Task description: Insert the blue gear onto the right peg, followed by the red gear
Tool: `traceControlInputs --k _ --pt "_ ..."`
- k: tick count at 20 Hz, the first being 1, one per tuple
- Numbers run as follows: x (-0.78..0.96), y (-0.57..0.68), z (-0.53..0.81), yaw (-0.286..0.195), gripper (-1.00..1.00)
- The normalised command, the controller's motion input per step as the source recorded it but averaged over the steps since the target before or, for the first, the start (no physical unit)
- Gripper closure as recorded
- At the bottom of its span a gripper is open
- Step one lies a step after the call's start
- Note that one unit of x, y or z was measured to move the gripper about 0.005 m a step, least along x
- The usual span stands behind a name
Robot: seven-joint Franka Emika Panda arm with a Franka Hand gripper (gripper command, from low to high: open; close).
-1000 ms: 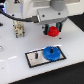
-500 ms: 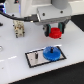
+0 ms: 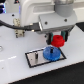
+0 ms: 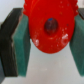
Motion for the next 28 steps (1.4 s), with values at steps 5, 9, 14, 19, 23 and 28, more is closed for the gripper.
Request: traceControlInputs --k 5,9,14,19,23,28 --pt "0.15 -0.03 -0.11 0.0 1.0" --pt "0.02 0.03 -0.09 0.0 1.0" --pt "0.06 -0.04 0.13 0.0 1.0" --pt "0.03 -0.01 0.25 0.0 1.0" --pt "0.08 -0.08 0.16 0.0 1.0" --pt "0.2 -0.17 0.0 0.0 1.0"
